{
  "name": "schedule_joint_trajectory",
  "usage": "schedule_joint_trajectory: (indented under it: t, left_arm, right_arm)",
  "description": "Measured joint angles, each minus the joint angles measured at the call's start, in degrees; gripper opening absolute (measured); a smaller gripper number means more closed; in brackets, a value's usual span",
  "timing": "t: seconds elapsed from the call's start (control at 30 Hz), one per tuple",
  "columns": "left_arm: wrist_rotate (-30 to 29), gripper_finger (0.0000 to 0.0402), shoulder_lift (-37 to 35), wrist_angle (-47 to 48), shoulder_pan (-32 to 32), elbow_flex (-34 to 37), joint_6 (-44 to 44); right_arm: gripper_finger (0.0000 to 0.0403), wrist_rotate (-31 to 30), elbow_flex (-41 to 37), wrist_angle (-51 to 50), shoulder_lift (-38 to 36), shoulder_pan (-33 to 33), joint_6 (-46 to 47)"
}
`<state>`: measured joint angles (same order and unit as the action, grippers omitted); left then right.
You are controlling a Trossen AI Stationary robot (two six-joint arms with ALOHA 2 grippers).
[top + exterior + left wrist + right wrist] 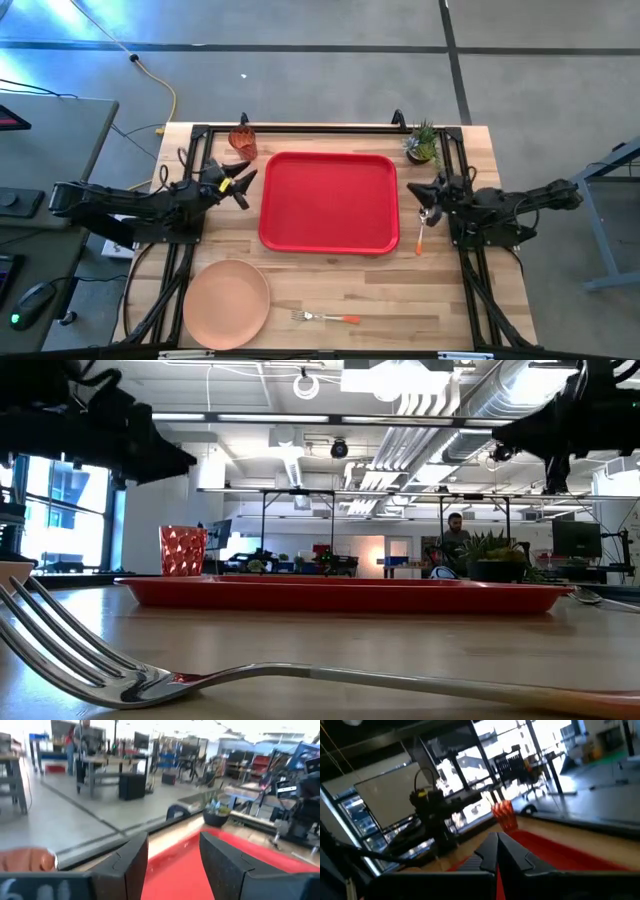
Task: Pick and place plate/cup/fork/spoon on tray
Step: Put the orange plate on the red tray
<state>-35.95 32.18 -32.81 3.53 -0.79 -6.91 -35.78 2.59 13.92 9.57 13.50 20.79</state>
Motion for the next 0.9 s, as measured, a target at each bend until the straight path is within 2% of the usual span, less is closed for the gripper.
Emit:
schedule_joint_trajectory:
  t: [0.1,0.27,0.4,0.5,0.57,0.7,0.8,0.9]
  left_arm:
    - [0.3,0.0168,5.1,0.0,0.8,0.0,-3.4]
    - [0.8,0.0168,13.2,-3.5,2.3,0.0,-7.9]
    - [3.3,0.0168,17.1,-4.4,2.5,-0.8,-14.0]
    - [4.7,0.0168,20.0,-4.3,2.5,-2.2,-18.2]
    - [7.5,0.0168,22.2,-4.4,2.3,-3.8,-18.5]
    - [13.3,0.0168,27.4,-4.4,0.2,-9.2,-16.6]
    - [13.9,0.0168,32.5,-4.4,-2.8,-14.4,-11.3]
    - [13.9,0.0168,37.9,-4.4,-6.3,-19.5,-9.0]
  right_arm:
    - [0.0000,-4.7,0.0,1.4,5.3,0.0,-1.5]
    - [0.0000,-11.9,0.0,11.1,11.1,0.0,-19.5]
    - [0.0000,-18.8,0.0,20.0,12.9,0.0,-30.2]
    - [0.0000,-23.7,0.0,21.3,12.9,-1.3,-34.0]
    - [0.0000,-23.5,0.0,20.0,12.9,-2.6,-31.6]
    - [0.0001,-17.8,0.0,16.9,13.0,-5.0,-26.4]
    - [0.0001,-14.1,0.2,20.1,12.9,-7.0,-27.0]
    - [0.0001,-7.1,3.0,21.1,13.1,-8.3,-23.8]
